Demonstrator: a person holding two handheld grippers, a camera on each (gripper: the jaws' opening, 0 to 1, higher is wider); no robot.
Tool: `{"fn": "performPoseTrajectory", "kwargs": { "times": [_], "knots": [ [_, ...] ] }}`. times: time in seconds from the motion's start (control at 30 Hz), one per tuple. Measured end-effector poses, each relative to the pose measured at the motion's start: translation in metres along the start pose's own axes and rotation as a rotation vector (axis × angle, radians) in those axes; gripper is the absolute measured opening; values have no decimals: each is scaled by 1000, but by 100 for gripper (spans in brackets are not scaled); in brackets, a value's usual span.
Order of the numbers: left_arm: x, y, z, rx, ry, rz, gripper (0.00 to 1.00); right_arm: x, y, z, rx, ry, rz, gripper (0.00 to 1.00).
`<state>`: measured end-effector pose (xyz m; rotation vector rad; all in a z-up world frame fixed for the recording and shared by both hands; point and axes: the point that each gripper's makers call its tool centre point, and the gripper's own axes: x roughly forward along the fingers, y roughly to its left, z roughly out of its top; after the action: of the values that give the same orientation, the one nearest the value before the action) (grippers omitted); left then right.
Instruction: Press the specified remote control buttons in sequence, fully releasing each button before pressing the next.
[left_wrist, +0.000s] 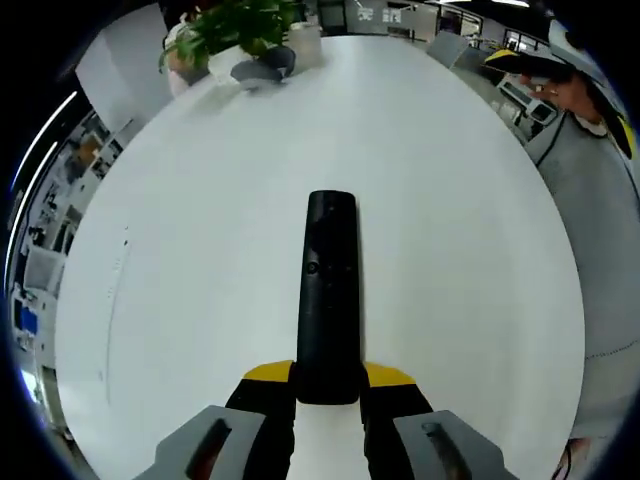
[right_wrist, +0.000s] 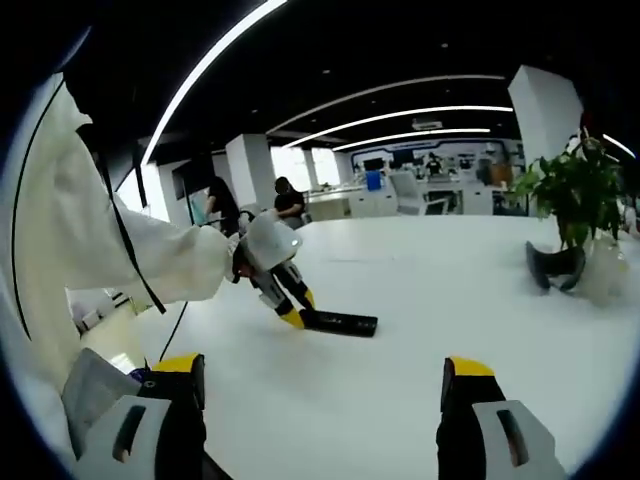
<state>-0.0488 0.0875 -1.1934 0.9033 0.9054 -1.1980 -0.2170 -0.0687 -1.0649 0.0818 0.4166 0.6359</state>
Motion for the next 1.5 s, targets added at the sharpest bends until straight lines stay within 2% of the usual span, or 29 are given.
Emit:
{"fn": "performPoseTrajectory", "kwargs": {
  "times": [0.27,0.57,0.7,0.93,1.33,1.5],
  "knots": [
    [1,29,2,22,20,13,24,3,3,-4,8,16,3,98],
    [3,46,7,20,31,0,24,4,-3,-5,30,23,-12,98],
    [3,57,7,38,53,12,24,5,-4,-7,34,31,-13,98],
    [1,79,11,30,54,29,24,7,-7,-10,47,43,-16,97],
    [8,99,16,50,82,34,24,7,-9,-14,68,51,-16,97],
    [13,100,15,44,100,9,24,8,-8,-13,79,47,-11,97]
  ]
}}
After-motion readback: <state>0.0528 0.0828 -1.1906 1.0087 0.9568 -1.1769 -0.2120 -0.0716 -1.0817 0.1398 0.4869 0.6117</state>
